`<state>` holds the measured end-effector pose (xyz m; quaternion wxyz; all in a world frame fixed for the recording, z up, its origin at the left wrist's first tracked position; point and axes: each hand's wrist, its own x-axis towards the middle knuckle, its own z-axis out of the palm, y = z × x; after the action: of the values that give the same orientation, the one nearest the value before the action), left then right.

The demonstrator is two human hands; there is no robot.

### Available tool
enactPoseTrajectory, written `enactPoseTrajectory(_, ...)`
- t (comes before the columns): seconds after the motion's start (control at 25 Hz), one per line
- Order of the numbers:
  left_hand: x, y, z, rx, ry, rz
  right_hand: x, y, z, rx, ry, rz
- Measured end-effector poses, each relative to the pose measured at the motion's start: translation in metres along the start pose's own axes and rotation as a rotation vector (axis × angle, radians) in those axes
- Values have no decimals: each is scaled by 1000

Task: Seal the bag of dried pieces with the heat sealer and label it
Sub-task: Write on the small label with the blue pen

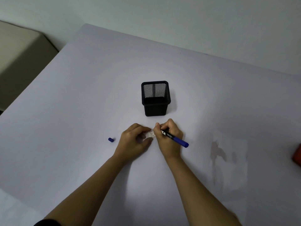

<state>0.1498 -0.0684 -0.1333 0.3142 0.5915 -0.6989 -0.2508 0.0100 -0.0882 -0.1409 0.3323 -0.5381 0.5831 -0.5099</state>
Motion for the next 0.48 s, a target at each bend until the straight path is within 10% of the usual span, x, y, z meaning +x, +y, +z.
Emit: enactPoseTrajectory(0.48, -8, -4, 3, 136, 109, 23, 1, -2, -2, 36, -79, 157)
